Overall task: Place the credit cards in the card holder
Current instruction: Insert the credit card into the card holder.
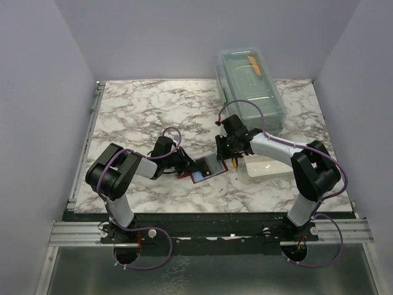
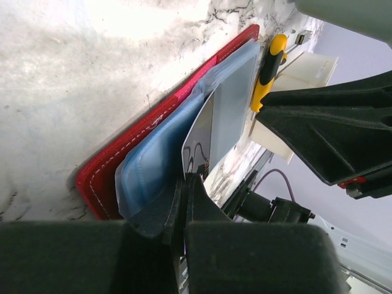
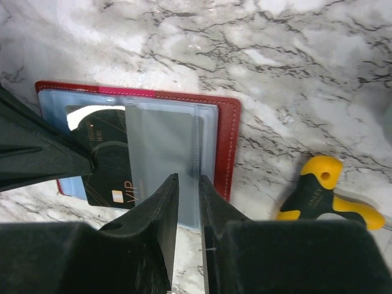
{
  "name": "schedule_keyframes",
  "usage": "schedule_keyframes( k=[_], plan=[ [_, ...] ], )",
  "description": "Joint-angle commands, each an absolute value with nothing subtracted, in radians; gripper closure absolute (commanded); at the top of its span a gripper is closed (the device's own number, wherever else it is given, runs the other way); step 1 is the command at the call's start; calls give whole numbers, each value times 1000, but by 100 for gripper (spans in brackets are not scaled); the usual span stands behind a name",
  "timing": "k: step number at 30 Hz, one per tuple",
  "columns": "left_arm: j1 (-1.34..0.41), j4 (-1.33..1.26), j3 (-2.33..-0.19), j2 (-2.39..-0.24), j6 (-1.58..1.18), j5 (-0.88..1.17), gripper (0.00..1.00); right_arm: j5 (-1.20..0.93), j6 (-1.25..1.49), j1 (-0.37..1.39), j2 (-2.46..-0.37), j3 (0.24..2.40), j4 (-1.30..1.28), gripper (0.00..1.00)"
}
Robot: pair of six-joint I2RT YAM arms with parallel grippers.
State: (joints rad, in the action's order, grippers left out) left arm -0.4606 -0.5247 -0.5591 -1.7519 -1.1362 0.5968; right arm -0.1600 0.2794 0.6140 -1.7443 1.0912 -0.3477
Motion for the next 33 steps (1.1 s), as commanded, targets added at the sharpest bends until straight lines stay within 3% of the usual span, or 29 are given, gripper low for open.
schedule_keyframes(
  k=[1, 7, 26, 33],
  plan=[
    [-468, -508, -557, -1787, -1107, 532, 100, -34, 239, 613, -1717, 1115, -417, 77],
    [-468, -508, -564, -1793, -1109, 545, 100, 19, 178, 620, -1786, 1116, -407, 94],
    [-552, -464, -669, -1842, -1150, 466, 99, -72, 216, 652, -1830, 1089, -341, 99],
    [-552, -259, -682, -1740, -1106, 391, 68, -72, 215, 652, -1826, 1089, -347, 99]
  ],
)
